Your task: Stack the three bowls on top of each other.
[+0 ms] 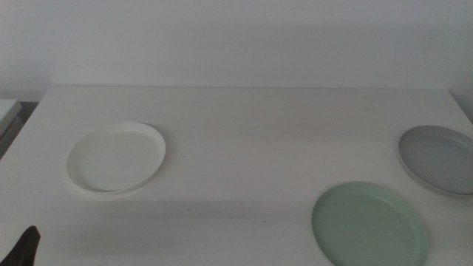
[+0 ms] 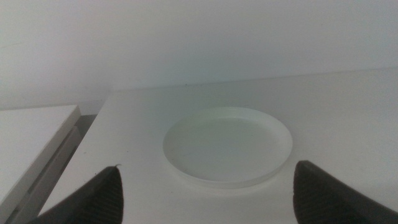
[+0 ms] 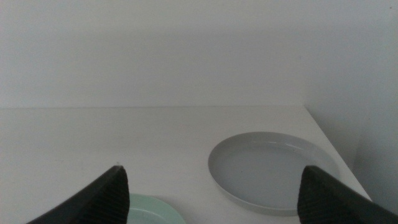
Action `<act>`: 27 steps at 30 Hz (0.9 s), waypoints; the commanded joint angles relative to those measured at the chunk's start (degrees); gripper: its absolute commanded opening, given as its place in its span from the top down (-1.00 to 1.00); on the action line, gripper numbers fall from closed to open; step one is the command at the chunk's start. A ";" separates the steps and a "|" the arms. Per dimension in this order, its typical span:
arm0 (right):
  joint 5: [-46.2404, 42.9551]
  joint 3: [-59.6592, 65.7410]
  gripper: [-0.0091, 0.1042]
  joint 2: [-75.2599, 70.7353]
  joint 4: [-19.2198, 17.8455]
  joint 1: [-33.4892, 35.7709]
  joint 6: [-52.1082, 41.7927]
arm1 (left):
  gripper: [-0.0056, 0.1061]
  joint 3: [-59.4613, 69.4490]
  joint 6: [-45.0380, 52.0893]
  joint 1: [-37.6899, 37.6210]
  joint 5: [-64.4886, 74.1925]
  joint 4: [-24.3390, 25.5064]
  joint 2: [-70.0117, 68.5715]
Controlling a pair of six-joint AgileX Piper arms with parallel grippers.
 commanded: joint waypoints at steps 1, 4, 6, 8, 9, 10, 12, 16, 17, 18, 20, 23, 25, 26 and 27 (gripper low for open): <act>-0.36 0.18 -0.80 -0.26 0.25 -0.36 0.14 | -0.78 0.03 -0.32 0.05 -0.69 -0.41 -0.21; -1.31 0.18 -0.80 -0.26 1.59 -0.36 0.28 | -0.78 0.03 -0.32 0.05 -0.69 -0.41 -0.21; -3.76 0.18 -0.80 -0.26 2.30 -0.36 0.38 | -0.78 0.03 -0.32 0.05 -0.69 -0.41 -0.21; -3.56 -0.36 -0.80 0.48 3.06 -0.36 0.38 | -0.78 0.03 -0.32 0.05 -0.69 -0.41 -0.21; -2.87 -1.87 -0.80 2.19 3.53 -0.36 0.38 | -0.78 0.03 -0.32 0.05 -0.69 -0.41 -0.21; -1.87 -3.69 -0.80 4.26 3.82 -0.36 0.38 | -0.78 0.03 -0.32 0.05 -0.69 -0.41 -0.21; 0.89 -7.77 -0.80 8.73 4.56 -0.36 0.38 | -0.78 0.03 -0.32 0.05 -0.69 -0.41 -0.21; 8.79 -18.76 -0.80 21.18 9.01 -0.36 0.99 | -0.78 0.03 -0.32 0.05 -0.69 -0.41 -0.21; 13.08 -21.27 -0.80 23.83 9.24 -0.36 0.99 | -0.78 0.03 -0.32 0.05 -0.69 -0.41 -0.21; 17.74 -24.41 -0.80 27.04 9.37 -0.36 0.99 | -0.78 0.03 -0.32 0.05 -0.83 -0.41 -0.21; 25.69 -29.62 -0.80 32.63 9.37 -0.36 0.99 | -0.78 0.03 -0.32 0.05 -0.83 -0.41 -0.21; 32.29 -35.56 -0.80 39.64 9.75 -0.36 1.28 | -0.78 0.03 -0.32 0.05 -0.83 -0.41 -0.21; 32.61 -37.67 -0.80 43.31 10.45 -0.36 1.95 | -0.78 0.03 -0.32 0.05 -0.83 -0.41 -0.21; 32.61 -38.16 -0.80 44.73 10.84 -0.36 2.67 | -0.78 0.03 -0.32 0.05 -0.83 -0.41 -0.21; 33.03 -38.46 -0.80 45.91 11.40 -0.36 3.18 | -0.78 0.03 -0.32 0.05 -0.83 -0.41 -0.21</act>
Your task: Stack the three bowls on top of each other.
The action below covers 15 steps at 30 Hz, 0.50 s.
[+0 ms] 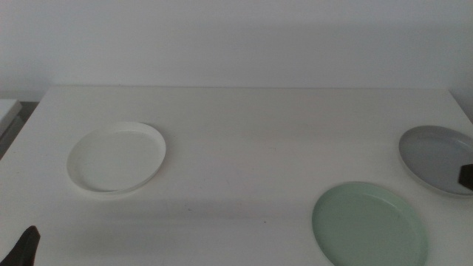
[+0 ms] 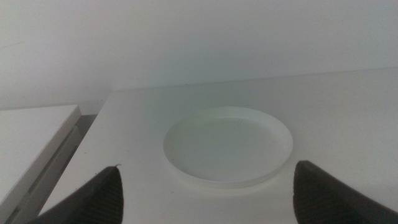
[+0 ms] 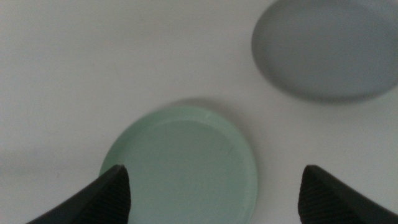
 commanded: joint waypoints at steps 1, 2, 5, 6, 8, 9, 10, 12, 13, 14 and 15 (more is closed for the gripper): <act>2.20 -1.18 -0.80 2.91 1.20 -0.36 0.91 | -0.78 0.03 -0.32 0.05 -0.83 -0.41 -0.21; 2.53 -1.29 -0.80 3.58 1.35 -0.36 0.91 | -0.78 0.03 -0.32 0.05 -0.83 -0.41 -0.21; 2.53 -1.29 -0.80 5.34 1.14 -0.36 0.91 | -0.78 0.03 -0.32 0.05 -0.83 -0.41 -0.21; 2.53 -1.29 -0.80 5.92 1.20 -0.36 0.42 | -0.78 0.03 -0.32 0.05 -0.83 -0.41 -0.21; 2.81 -1.40 -0.80 7.62 0.91 -0.36 -0.63 | -0.78 0.03 -0.32 0.05 -0.83 -0.41 -0.21; 3.22 -1.40 -0.80 8.95 0.78 -0.36 -0.87 | -0.78 0.03 -0.32 0.05 -0.69 -0.41 -0.21; 3.78 -1.52 -0.80 10.64 0.68 -0.36 -0.87 | -0.78 0.03 -0.32 0.05 -0.69 -0.41 -0.21; 4.89 -1.75 -0.80 14.46 0.41 -0.36 -0.87 | -0.78 0.03 -0.32 0.05 -0.69 -0.41 -0.21; 5.38 -1.92 -0.80 16.94 -0.17 -0.36 -0.49 | -0.78 0.03 -0.32 0.05 -0.69 -0.41 -0.21; 5.81 -2.18 -0.80 19.01 -1.00 -0.36 0.59 | -0.78 0.03 -0.32 0.05 -0.69 -0.41 -0.21; 6.03 -2.62 -0.80 21.65 -1.59 -0.36 0.89 | -0.78 0.03 -0.32 0.05 -0.69 -0.41 -0.21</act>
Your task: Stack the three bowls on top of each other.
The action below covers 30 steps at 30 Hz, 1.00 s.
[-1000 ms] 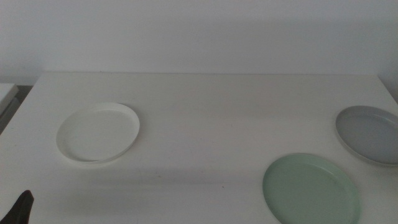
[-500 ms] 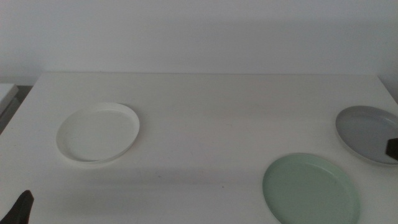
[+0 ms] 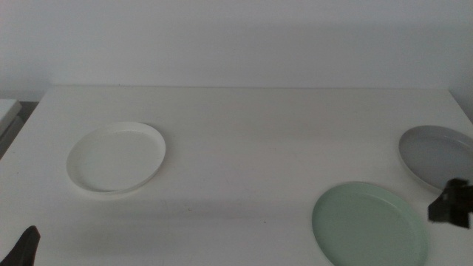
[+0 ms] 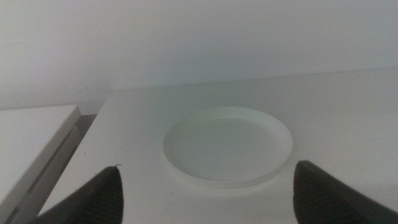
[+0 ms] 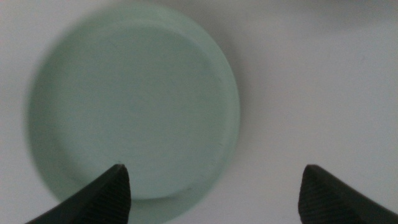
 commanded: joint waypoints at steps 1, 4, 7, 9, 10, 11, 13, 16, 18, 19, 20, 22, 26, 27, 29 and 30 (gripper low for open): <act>0.31 -1.02 -0.80 5.59 -1.67 -0.36 0.46 | -0.78 0.03 -0.32 0.05 -0.69 -0.41 -0.21; -0.49 -2.16 -0.80 13.07 -1.24 -0.36 0.23 | -0.78 0.03 -0.32 0.05 -0.69 -0.41 -0.21; -1.57 -3.74 -0.80 18.71 -0.01 -0.36 0.23 | -0.78 0.03 -0.32 0.05 -0.69 -0.41 -0.21; -2.14 -4.91 -0.77 21.56 0.72 -0.36 0.23 | -0.78 0.03 -0.32 0.05 -0.69 -0.41 -0.21; -2.65 -5.61 -0.75 22.98 0.72 -0.36 0.23 | -0.78 0.03 -0.32 0.05 -0.69 -0.41 -0.21; -3.30 -6.21 -0.73 24.29 0.72 -0.36 0.23 | -0.78 0.03 -0.32 0.05 -0.69 -0.41 -0.21; -4.00 -7.01 -0.64 26.33 0.72 -0.36 0.23 | -0.78 0.03 -0.32 0.05 -0.79 -0.41 -0.21; -4.88 -7.44 -0.45 29.22 0.72 -0.36 0.23 | -0.78 0.03 -0.32 0.05 -0.79 -0.41 -0.21; -4.75 -7.44 -0.32 30.86 0.72 -0.36 0.23 | -0.78 0.03 -0.32 0.05 -0.79 -0.41 -0.21; -4.64 -7.44 -0.24 31.68 0.72 -0.36 0.23 | -0.78 0.03 -0.32 0.05 -0.79 -0.41 -0.21; -4.42 -7.44 -0.16 32.36 0.84 -0.36 0.23 | -0.78 0.03 -0.32 0.05 -0.79 -0.41 -0.21; -4.40 -7.44 0.00 33.14 0.93 -0.36 0.23 | -0.78 0.03 -0.32 0.05 -0.79 -0.41 -0.21; -4.28 -7.44 0.41 33.33 0.93 -0.36 0.23 | -0.78 0.03 -0.32 0.05 -0.79 -0.41 -0.21; -4.25 -7.44 0.49 33.33 0.75 -0.36 0.23 | -0.78 0.03 -0.32 0.05 -0.79 -0.41 -0.21; -3.91 -7.44 0.71 33.33 0.06 -0.36 0.23 | -0.78 0.03 -0.32 0.05 -0.79 -0.41 -0.21; -3.62 -7.44 0.80 33.33 -0.41 -0.36 0.23 | -0.78 0.03 -0.32 0.05 -0.67 -0.41 -0.21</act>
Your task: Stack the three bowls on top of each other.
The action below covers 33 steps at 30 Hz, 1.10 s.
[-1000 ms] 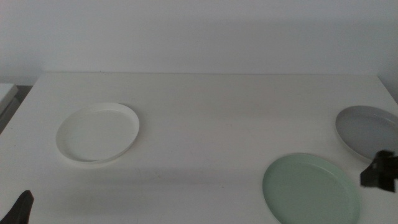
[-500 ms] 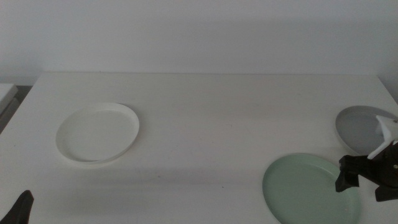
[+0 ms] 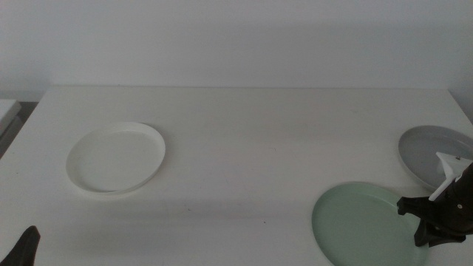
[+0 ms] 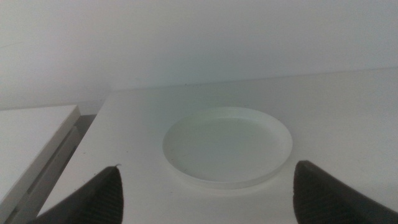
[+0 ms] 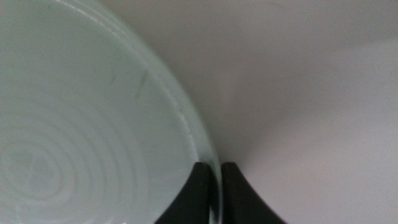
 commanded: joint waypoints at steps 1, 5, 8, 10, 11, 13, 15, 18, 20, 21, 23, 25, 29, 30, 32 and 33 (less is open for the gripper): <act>0.93 -0.37 0.89 -0.04 -1.70 -0.36 0.52 | -0.78 0.03 -0.32 0.05 -0.67 -0.41 -0.21; 2.19 -0.46 0.88 -1.00 -4.77 -0.36 3.40 | -0.78 0.03 -0.32 0.05 -0.67 -0.41 -0.21; 4.98 -2.55 0.88 -3.72 -4.61 -0.36 3.40 | -0.78 0.03 -0.32 0.05 -0.67 -0.41 -0.21; 7.52 -5.36 0.88 -5.47 -4.15 -0.25 3.40 | -0.78 0.03 -0.32 0.05 -0.67 -0.41 -0.21; 8.70 -7.27 0.88 -6.25 -3.85 0.01 3.40 | -0.78 0.03 -0.32 0.05 -0.67 -0.41 -0.21; 10.68 -10.95 0.88 -6.82 -3.85 1.13 3.40 | -0.78 0.03 -0.32 0.05 -0.67 -0.41 -0.21; 10.97 -14.59 0.88 -6.55 -3.73 2.90 4.07 | -0.78 0.03 -0.32 0.05 -0.67 -0.41 -0.21; 10.81 -18.96 0.88 -4.14 -2.36 6.30 4.38 | -0.78 0.03 -0.32 0.05 -0.78 -0.41 -0.21; 10.33 -22.11 0.88 -1.14 -1.07 8.69 4.28 | -0.78 0.03 -0.32 0.05 -0.78 -0.41 -0.21; 10.21 -23.39 0.88 0.24 -0.49 9.60 4.28 | -0.78 0.03 -0.32 0.05 -0.78 -0.41 -0.21; 10.10 -26.69 0.88 3.78 1.29 11.54 4.28 | -0.78 0.03 -0.32 0.05 -0.78 -0.41 -0.21; 10.11 -29.89 0.88 7.55 2.67 13.12 3.72 | -0.78 0.03 -0.32 0.05 -0.78 -0.41 -0.21; 9.96 -34.97 0.88 14.54 3.38 15.87 3.28 | -0.78 0.03 -0.32 0.05 -0.78 -0.41 -0.21; 9.72 -35.68 0.88 15.74 3.51 16.44 3.28 | -0.78 0.03 -0.32 0.05 -0.78 -0.41 -0.21; 9.18 -36.98 0.88 18.32 4.01 17.06 3.28 | -0.78 0.03 -0.32 0.05 -0.78 -0.41 -0.21; 8.91 -37.24 0.88 19.38 4.35 17.30 3.01 | -0.78 0.03 -0.32 0.05 -0.78 -0.41 -0.21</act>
